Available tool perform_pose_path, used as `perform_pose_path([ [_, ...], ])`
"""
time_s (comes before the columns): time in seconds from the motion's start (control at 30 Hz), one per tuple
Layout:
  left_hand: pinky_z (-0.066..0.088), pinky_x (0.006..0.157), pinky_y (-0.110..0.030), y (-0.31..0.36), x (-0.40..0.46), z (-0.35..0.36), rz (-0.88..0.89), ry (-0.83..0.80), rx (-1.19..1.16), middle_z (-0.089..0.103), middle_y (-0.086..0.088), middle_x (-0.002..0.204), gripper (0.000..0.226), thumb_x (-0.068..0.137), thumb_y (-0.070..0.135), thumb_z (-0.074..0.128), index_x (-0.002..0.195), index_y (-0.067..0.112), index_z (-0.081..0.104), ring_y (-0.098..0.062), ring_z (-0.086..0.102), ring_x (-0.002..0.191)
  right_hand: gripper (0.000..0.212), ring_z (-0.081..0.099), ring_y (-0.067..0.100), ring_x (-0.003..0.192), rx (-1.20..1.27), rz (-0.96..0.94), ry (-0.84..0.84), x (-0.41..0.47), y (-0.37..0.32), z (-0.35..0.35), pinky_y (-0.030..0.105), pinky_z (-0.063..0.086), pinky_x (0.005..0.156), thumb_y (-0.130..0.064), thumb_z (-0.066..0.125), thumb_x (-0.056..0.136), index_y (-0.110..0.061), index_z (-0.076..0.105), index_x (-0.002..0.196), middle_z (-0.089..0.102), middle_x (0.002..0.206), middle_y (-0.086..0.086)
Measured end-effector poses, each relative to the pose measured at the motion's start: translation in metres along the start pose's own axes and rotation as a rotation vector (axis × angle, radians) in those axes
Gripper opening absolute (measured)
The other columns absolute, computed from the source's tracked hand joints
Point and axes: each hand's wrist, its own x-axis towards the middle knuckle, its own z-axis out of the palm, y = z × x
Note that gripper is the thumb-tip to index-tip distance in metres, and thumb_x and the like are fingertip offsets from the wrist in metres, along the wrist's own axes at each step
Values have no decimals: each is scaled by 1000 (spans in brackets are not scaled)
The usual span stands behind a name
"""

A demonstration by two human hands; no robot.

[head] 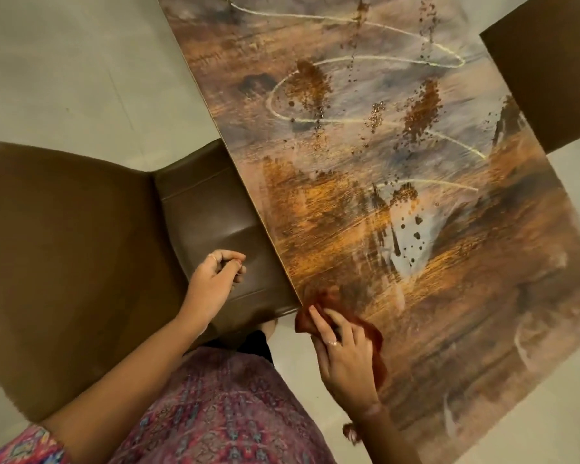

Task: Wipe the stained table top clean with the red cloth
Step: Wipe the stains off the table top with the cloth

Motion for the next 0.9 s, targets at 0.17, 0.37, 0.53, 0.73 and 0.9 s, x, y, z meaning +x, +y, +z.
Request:
perform_pose_path([
  [0.17, 52, 73, -27, 11, 4, 13, 149, -92, 225, 66, 1, 86, 15, 95, 13, 50, 96, 21, 63, -18, 63, 80, 45, 57, 27, 92, 2, 106, 131, 78, -17, -9, 39, 47, 65, -28, 50, 90, -36, 50, 135, 59, 123, -3],
  [0.37, 48, 64, -34, 28, 3, 36, 394, -181, 391, 65, -5, 82, 13, 95, 18, 52, 95, 25, 62, -23, 61, 72, 44, 44, 27, 112, 5, 175, 107, 258, -23, -32, 43, 43, 84, -27, 44, 96, -41, 43, 137, 44, 139, -6],
  [0.53, 51, 69, -43, 22, 1, 34, 427, -157, 368, 64, -3, 84, 14, 95, 15, 51, 97, 22, 63, -23, 61, 73, 43, 41, 24, 117, 127, 149, 80, 271, -36, -37, 45, 39, 90, -26, 45, 96, -45, 44, 135, 43, 140, -11],
  [0.73, 50, 68, -43, 8, 1, 10, 493, -138, 346, 64, 4, 78, 15, 97, 14, 50, 102, 23, 61, -18, 62, 69, 53, 48, 19, 107, 71, -217, -44, 131, -31, -16, 37, 39, 79, -17, 48, 89, -49, 46, 131, 47, 137, -21],
  [0.9, 49, 62, -39, 12, 6, 7, 542, -124, 360, 64, 8, 76, 18, 96, 15, 51, 99, 30, 59, -18, 62, 65, 54, 50, 20, 103, 60, -144, -68, 120, -31, -14, 38, 39, 77, -16, 49, 87, -50, 49, 129, 51, 134, -18],
])
